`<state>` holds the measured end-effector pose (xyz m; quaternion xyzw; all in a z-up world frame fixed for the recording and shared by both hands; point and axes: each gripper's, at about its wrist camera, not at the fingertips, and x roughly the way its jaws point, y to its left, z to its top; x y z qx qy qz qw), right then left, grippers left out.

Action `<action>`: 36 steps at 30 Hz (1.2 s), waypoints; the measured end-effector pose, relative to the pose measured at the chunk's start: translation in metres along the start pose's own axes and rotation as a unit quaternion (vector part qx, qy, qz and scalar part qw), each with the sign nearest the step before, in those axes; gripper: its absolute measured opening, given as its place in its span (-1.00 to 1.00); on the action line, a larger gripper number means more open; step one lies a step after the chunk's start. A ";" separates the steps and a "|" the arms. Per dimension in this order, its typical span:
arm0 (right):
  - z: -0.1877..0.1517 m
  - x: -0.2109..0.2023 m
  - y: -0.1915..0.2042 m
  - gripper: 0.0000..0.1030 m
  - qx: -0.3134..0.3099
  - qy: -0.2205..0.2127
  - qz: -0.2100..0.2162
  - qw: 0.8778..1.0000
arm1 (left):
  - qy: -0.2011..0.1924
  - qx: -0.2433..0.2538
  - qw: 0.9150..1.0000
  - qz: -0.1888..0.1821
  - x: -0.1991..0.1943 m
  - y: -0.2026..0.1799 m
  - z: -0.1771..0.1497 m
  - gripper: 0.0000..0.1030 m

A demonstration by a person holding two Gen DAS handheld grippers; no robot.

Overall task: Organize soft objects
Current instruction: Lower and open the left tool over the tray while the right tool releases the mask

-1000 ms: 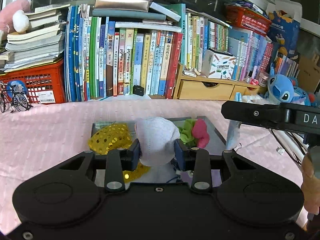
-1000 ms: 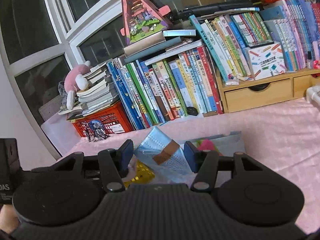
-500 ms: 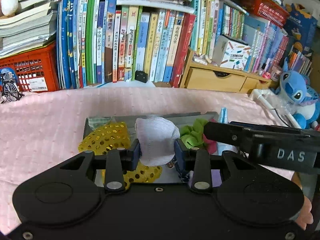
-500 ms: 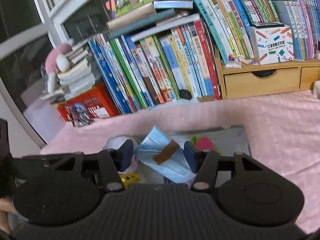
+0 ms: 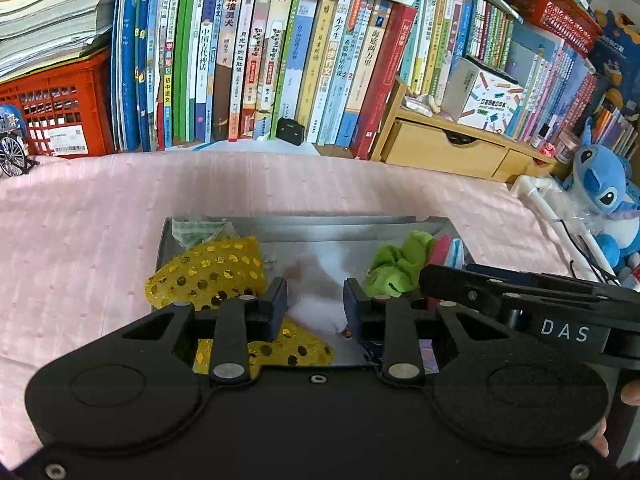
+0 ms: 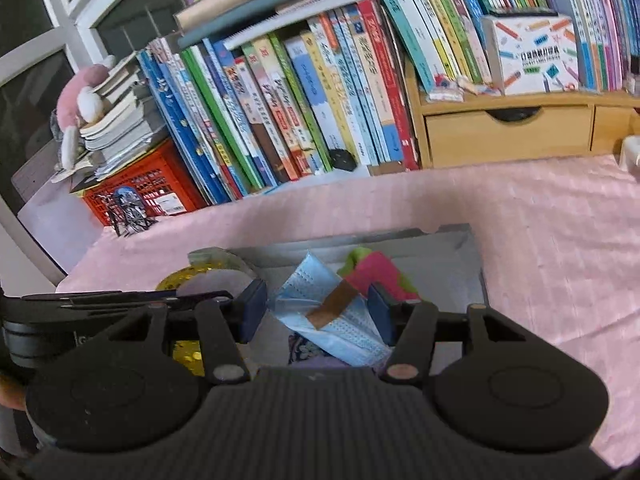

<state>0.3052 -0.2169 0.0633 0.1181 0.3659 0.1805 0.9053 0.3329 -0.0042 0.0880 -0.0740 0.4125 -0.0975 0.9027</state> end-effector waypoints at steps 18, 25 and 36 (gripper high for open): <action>-0.010 0.026 -0.016 0.15 0.017 0.040 -0.024 0.999 | 0.010 0.013 1.000 0.015 0.014 -0.004 -0.003 -0.46; -0.012 0.035 -0.017 0.15 0.018 0.054 -0.034 0.998 | 0.014 0.017 1.000 0.018 0.019 -0.005 -0.003 -0.46; -0.012 0.041 -0.017 0.15 0.014 0.064 -0.040 0.997 | 0.023 0.023 0.999 0.026 0.027 -0.008 -0.004 -0.46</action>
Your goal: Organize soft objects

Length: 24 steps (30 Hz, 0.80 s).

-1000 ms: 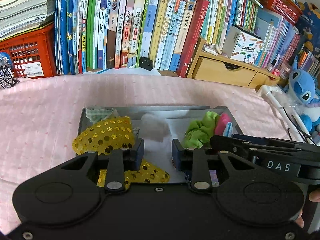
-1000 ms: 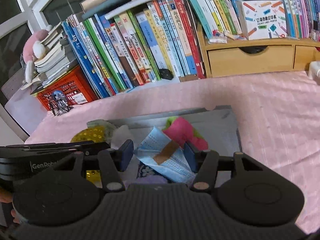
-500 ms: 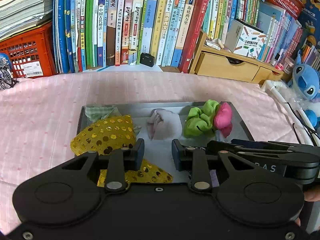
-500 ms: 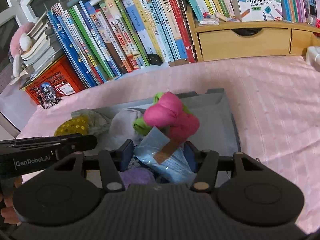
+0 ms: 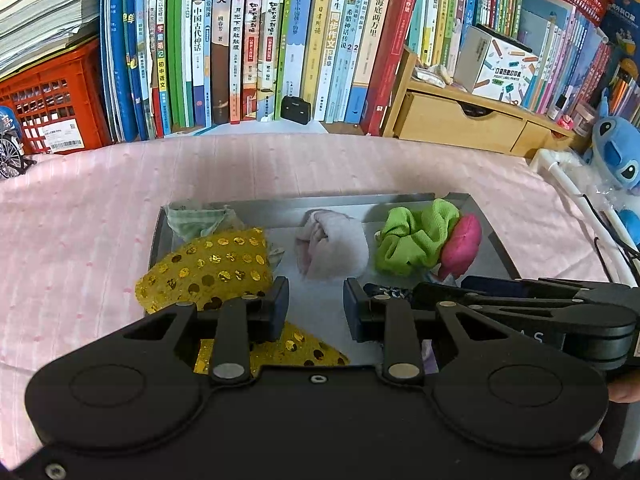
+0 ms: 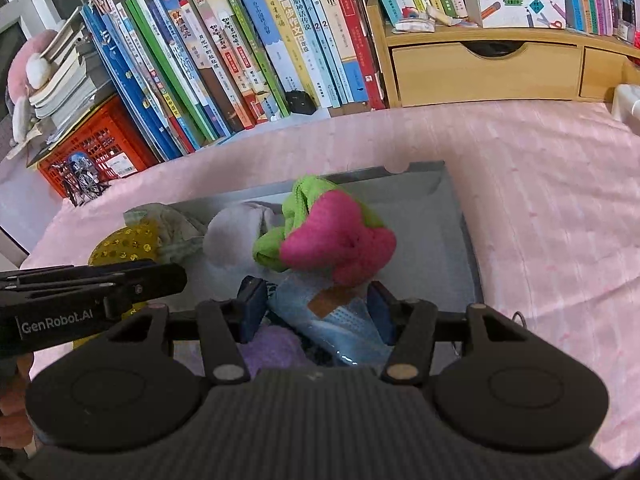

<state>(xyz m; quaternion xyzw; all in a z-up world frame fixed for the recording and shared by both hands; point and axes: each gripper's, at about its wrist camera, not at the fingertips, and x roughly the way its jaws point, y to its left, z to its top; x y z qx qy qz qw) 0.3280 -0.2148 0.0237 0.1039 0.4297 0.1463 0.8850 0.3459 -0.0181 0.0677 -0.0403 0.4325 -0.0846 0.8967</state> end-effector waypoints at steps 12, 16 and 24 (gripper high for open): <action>-0.001 -0.005 -0.002 0.36 0.005 -0.005 0.016 1.000 | -0.006 0.004 1.000 0.000 -0.004 -0.002 -0.001 -0.41; -0.001 -0.012 -0.001 0.40 0.000 -0.010 0.014 1.000 | -0.012 0.007 1.000 -0.001 -0.010 -0.003 -0.002 -0.32; -0.001 -0.030 0.003 0.52 -0.014 -0.024 0.013 1.000 | -0.026 0.012 1.000 -0.003 -0.025 -0.006 -0.004 -0.08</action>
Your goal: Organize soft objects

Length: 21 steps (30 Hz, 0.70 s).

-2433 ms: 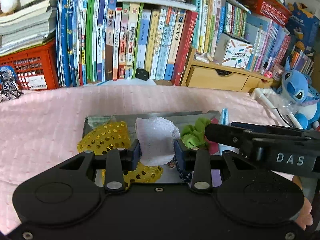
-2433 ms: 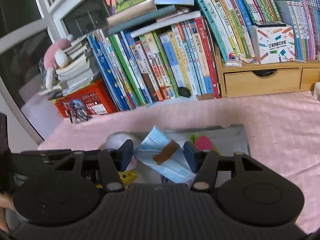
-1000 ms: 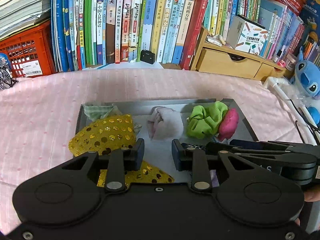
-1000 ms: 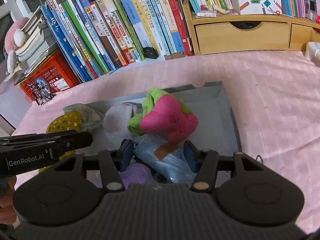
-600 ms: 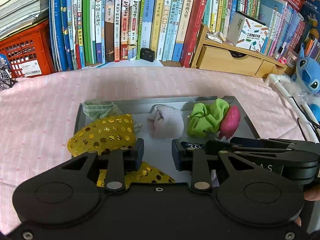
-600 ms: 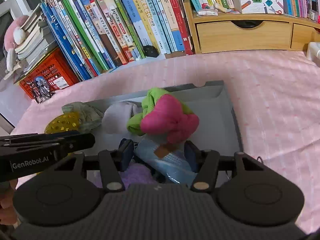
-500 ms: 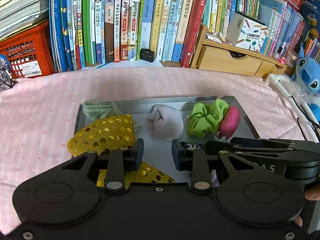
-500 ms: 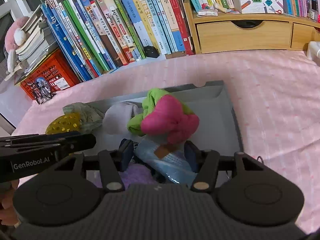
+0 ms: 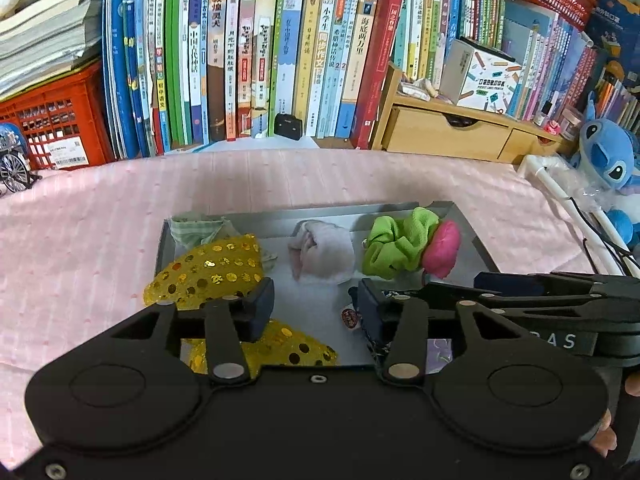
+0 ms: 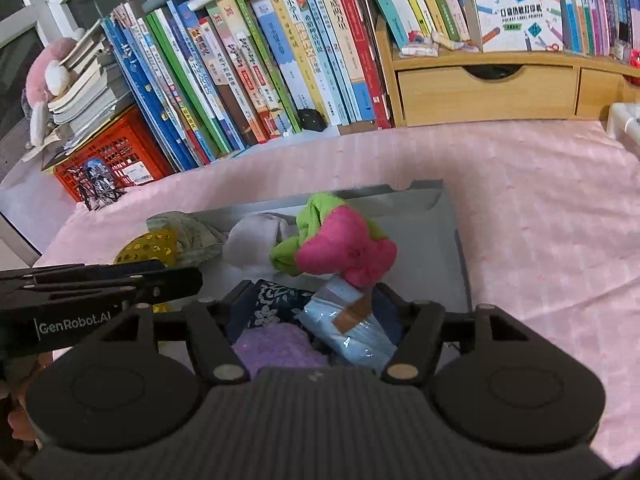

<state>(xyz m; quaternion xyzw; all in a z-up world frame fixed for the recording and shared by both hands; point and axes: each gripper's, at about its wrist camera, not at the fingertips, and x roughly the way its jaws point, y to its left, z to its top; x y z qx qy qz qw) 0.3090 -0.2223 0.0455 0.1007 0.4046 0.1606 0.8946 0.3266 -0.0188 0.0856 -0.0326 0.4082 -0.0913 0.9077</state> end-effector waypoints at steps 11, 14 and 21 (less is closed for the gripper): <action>-0.006 -0.030 0.010 0.64 -0.038 -0.032 -0.016 0.999 | -0.026 0.023 0.999 0.023 -0.029 -0.007 -0.004 0.44; -0.009 -0.039 0.011 0.70 -0.045 -0.043 -0.020 0.998 | -0.037 0.028 0.999 0.027 -0.038 -0.007 -0.007 0.55; -0.018 -0.059 0.016 0.78 -0.061 -0.071 -0.023 0.995 | -0.065 0.049 0.996 0.033 -0.062 -0.010 -0.019 0.67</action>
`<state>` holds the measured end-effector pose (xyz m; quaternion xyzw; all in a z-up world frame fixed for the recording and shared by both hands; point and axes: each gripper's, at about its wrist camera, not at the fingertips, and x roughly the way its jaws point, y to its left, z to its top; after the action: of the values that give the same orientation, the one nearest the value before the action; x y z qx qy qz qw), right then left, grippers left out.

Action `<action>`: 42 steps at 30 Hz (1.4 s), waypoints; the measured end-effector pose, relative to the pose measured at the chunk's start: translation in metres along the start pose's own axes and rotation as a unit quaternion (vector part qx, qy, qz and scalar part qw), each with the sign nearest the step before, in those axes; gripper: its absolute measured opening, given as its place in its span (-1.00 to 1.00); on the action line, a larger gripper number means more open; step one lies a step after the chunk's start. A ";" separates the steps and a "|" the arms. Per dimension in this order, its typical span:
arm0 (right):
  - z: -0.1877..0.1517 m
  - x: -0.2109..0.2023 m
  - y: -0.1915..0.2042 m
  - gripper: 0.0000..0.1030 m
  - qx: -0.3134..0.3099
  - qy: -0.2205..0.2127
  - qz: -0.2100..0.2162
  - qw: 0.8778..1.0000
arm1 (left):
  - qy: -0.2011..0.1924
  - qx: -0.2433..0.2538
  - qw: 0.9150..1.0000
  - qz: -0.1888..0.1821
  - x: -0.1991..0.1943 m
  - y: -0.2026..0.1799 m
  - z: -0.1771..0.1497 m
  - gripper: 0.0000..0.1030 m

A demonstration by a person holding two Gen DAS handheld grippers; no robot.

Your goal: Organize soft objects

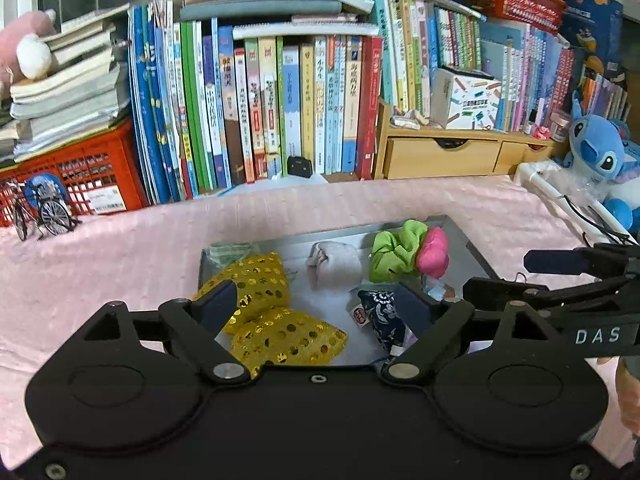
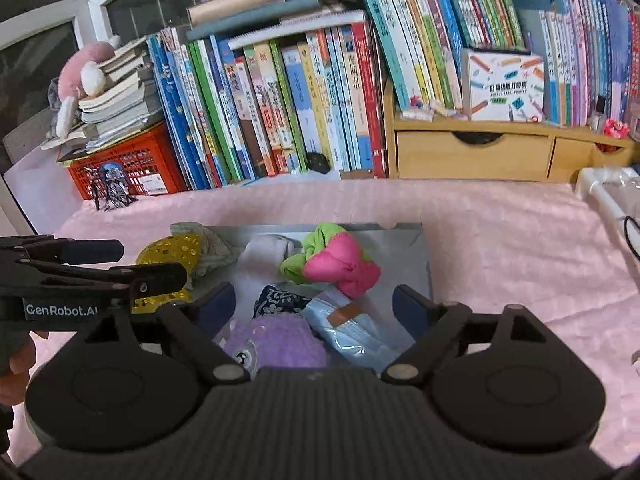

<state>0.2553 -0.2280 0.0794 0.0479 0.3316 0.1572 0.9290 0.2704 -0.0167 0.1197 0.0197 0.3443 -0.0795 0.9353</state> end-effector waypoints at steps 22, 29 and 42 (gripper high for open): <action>-0.027 -0.058 0.016 0.97 -0.019 -0.068 0.017 0.997 | -0.044 0.002 0.999 -0.023 -0.061 0.001 -0.043 0.74; -0.042 -0.073 0.018 1.00 -0.010 -0.082 0.027 0.996 | -0.046 -0.012 0.998 -0.032 -0.077 0.005 -0.061 0.74; -0.078 -0.106 0.035 1.00 -0.037 -0.140 0.011 0.989 | -0.080 -0.006 0.996 -0.027 -0.109 0.002 -0.101 0.75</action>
<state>0.1193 -0.2305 0.0892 0.0383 0.1916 0.1713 0.9657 0.1235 0.0093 0.1131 -0.0011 0.2689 -0.1037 0.9576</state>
